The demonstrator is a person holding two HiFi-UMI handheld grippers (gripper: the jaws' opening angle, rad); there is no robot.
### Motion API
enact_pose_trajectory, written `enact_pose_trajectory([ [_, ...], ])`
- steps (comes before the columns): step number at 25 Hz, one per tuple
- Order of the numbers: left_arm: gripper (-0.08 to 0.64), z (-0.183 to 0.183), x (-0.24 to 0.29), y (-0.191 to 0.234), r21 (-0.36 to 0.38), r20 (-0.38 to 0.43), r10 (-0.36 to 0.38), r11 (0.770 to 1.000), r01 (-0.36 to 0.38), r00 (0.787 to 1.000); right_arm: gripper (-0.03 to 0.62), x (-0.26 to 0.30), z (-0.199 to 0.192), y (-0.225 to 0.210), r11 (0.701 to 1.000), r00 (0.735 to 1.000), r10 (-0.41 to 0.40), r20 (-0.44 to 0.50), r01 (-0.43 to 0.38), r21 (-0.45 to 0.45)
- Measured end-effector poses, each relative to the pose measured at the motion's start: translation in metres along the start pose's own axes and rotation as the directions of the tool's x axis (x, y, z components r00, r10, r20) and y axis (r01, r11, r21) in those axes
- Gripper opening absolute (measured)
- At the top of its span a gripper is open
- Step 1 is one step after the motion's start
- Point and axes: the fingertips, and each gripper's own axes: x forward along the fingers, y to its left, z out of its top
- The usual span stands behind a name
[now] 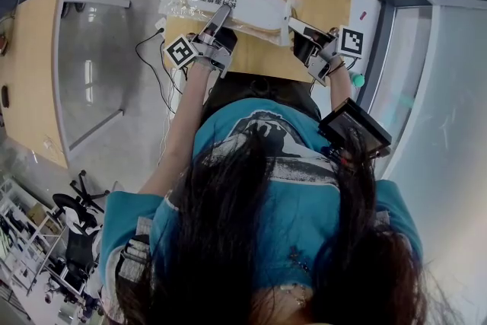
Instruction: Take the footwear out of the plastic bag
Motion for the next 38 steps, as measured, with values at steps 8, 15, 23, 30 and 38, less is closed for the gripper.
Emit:
enact_pose_trajectory([
  [8,0.1,-0.002,0.003,0.002,0.031,-0.018,0.028,0.999,-0.028,0.999,0.101,-0.005,-0.001,-0.002,1.0,1.0,-0.02,-0.015,0.02,0.014],
  [15,0.1,0.009,0.001,0.011,0.021,0.065,0.078,0.997,-0.079,0.995,0.101,0.0,-0.004,-0.006,0.998,0.999,-0.03,-0.026,0.032,0.057],
  [23,0.101,0.012,0.001,0.017,0.03,0.072,0.112,0.993,-0.114,0.991,0.101,0.001,-0.007,-0.004,0.997,0.997,-0.064,-0.053,0.067,0.043],
  [30,0.099,0.016,0.002,0.016,0.031,0.061,0.1,0.994,-0.102,0.993,0.098,-0.002,-0.006,-0.004,0.998,0.997,-0.06,-0.057,0.062,0.025],
  [38,0.08,0.027,0.004,0.016,0.055,0.096,0.09,0.994,-0.095,0.991,0.091,-0.016,0.002,-0.01,0.997,0.997,-0.072,-0.012,0.072,0.017],
])
